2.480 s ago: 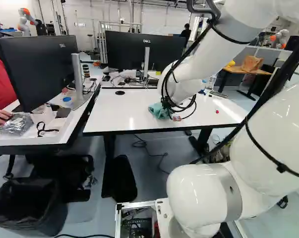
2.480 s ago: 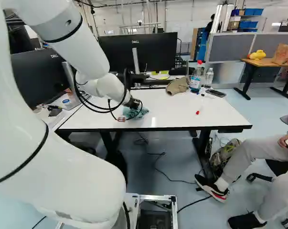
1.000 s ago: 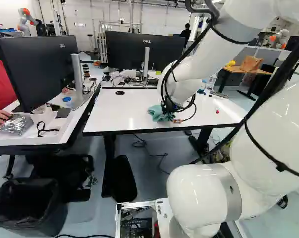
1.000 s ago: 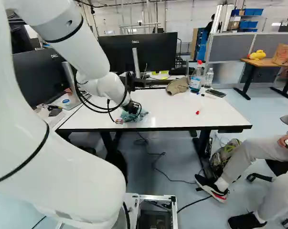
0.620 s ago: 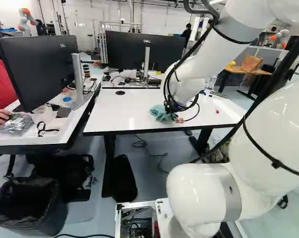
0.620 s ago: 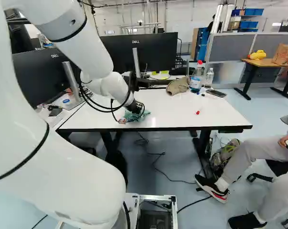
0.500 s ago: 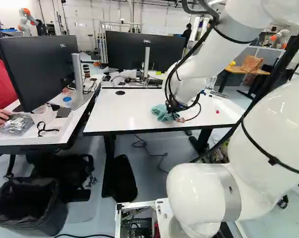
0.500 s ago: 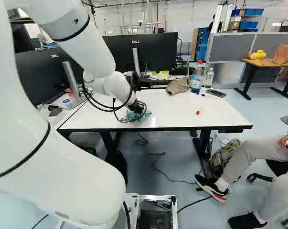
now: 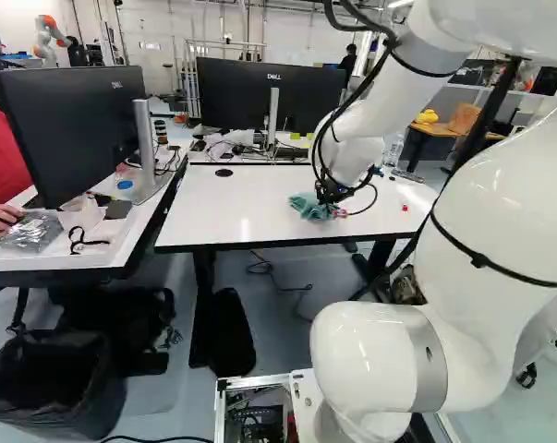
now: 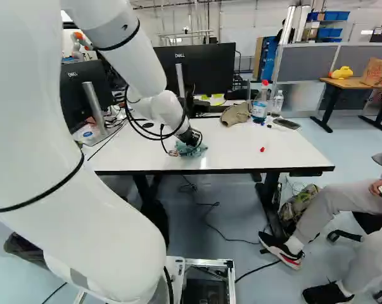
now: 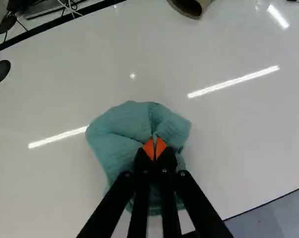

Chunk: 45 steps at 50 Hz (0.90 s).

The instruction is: Clean the table with the green towel

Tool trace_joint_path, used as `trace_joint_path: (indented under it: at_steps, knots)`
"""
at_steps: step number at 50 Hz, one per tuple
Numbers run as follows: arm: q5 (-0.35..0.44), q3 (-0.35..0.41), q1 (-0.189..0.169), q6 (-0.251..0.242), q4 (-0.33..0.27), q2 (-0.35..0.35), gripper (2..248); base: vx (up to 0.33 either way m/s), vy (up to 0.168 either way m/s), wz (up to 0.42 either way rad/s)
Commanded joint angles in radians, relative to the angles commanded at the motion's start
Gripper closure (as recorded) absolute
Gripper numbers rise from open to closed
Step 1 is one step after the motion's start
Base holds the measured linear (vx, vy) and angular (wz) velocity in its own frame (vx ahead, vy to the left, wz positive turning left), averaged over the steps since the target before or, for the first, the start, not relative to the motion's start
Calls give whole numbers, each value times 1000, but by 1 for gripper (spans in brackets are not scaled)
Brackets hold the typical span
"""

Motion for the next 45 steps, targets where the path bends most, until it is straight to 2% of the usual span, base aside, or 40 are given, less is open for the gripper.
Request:
trace_joint_path:
  at_steps: [24,34,45]
  knots:
    - [0,-127,8,0,0,-120,225,0,0,0]
    - [0,-161,31,0,0,-151,225,0,0,0]
    - [0,-163,67,0,0,-153,225,0,0,0]
